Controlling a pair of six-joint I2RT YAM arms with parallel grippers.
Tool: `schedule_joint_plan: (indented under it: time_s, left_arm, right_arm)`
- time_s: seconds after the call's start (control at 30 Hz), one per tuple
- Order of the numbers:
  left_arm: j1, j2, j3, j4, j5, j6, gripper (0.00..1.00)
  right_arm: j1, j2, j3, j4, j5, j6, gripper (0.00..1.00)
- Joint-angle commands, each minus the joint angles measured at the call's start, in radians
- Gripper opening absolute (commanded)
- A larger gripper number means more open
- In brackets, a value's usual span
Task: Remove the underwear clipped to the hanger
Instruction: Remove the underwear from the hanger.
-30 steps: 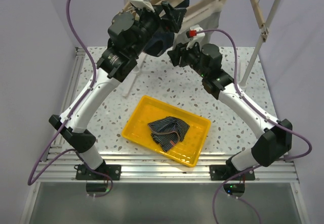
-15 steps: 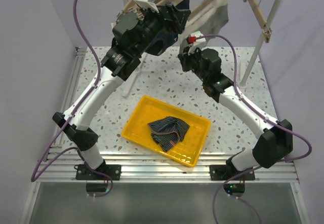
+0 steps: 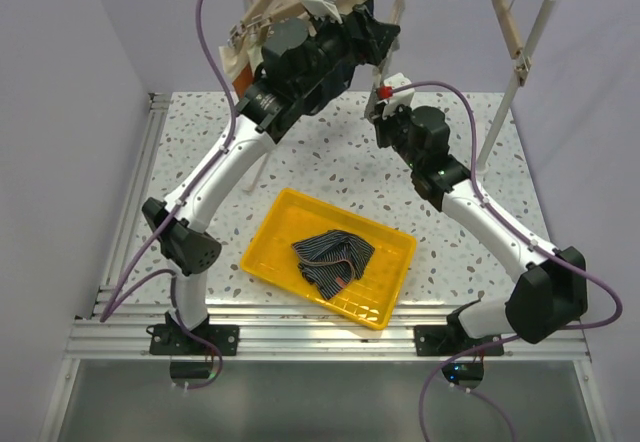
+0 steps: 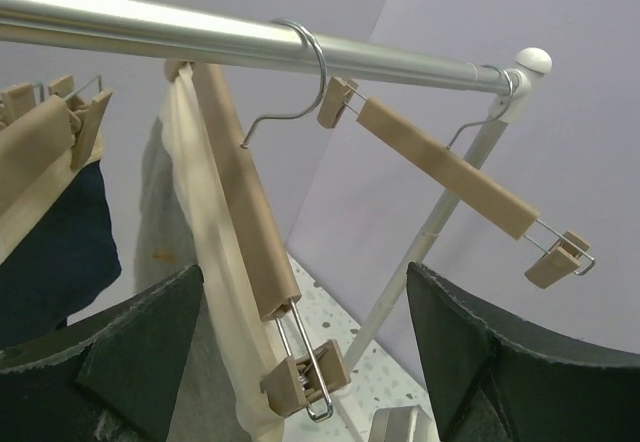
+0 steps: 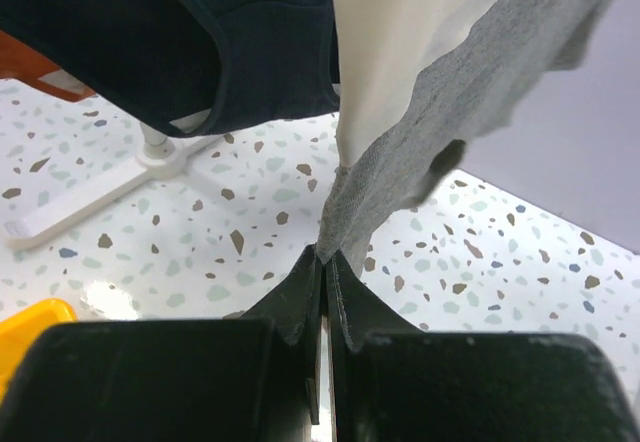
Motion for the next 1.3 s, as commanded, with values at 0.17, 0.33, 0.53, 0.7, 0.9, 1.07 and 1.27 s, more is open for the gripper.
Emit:
schedule_joint_plan:
  time_s: [0.17,0.33,0.53,0.7,0.9,1.07,1.27]
  left_arm:
    - [-0.001,0.061,0.111,-0.036,-0.034,-0.086,0.84]
    - [-0.015,0.078,0.115,-0.054,-0.159,-0.050,0.84]
    - [-0.021,0.105,0.128,-0.031,-0.177,-0.037,0.84]
    - [-0.032,0.116,0.145,-0.007,-0.161,-0.024,0.85]
    - [-0.035,0.138,0.147,-0.016,-0.183,-0.005,0.83]
    - [-0.036,0.150,0.145,-0.016,-0.248,0.062,0.73]
    - [-0.035,0.164,0.154,0.010,-0.252,0.090,0.27]
  right_arm:
    - [-0.004,-0.003,0.001,0.037,-0.014,-0.048,0.00]
    - [-0.004,0.011,0.015,0.050,-0.011,-0.069,0.00]
    - [-0.002,0.023,0.023,0.050,-0.029,-0.078,0.00]
    - [-0.001,0.037,0.032,0.053,-0.030,-0.088,0.00]
    - [-0.002,0.057,0.063,0.050,-0.030,-0.100,0.00]
    - [-0.001,0.057,0.069,0.051,-0.030,-0.103,0.00]
    - [-0.001,0.049,0.066,0.051,-0.051,-0.100,0.00]
